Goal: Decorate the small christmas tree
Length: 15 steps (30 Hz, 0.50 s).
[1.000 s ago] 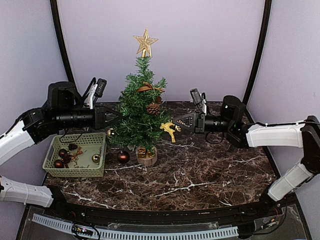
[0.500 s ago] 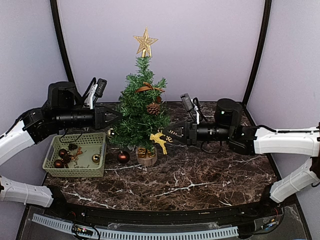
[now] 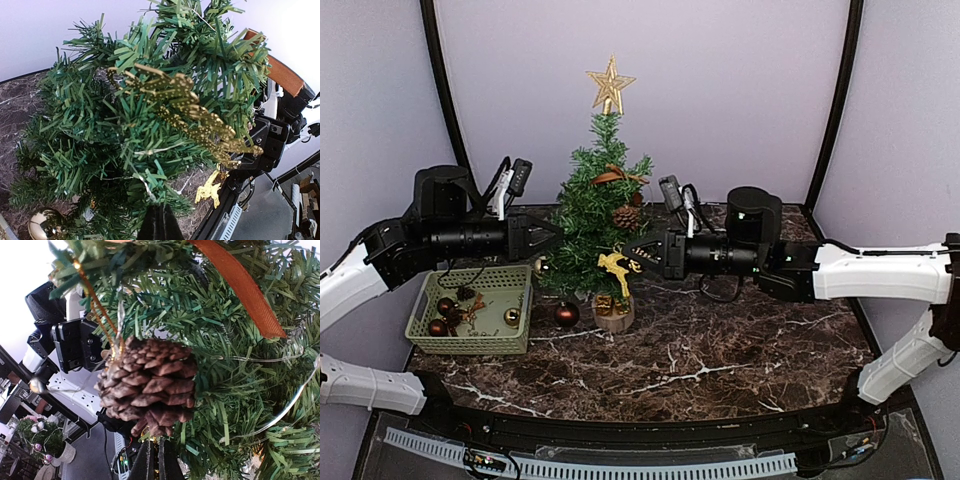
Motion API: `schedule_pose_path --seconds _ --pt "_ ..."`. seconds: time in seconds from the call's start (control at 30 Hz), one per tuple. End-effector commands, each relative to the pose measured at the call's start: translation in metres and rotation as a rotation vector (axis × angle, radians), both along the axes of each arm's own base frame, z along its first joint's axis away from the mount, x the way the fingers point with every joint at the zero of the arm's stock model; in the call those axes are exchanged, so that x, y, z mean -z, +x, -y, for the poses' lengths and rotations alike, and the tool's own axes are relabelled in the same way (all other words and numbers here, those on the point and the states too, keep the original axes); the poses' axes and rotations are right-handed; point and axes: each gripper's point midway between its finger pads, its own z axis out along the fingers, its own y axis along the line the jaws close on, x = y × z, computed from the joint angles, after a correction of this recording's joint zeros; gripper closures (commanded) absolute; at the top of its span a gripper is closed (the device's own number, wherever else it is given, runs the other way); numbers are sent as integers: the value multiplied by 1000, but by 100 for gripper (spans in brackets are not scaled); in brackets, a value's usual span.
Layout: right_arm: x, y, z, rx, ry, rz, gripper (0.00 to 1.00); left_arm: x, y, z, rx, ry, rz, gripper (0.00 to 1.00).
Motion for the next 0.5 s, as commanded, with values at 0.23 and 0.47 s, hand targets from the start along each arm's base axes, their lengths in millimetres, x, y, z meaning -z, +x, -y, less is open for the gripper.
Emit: schedule_pose_path --seconds 0.23,0.47 --pt "-29 -1 -7 20 56 38 100 -7 -3 0 19 -30 35 100" --pt "-23 4 -7 47 27 28 100 -7 -3 1 22 -30 32 100"
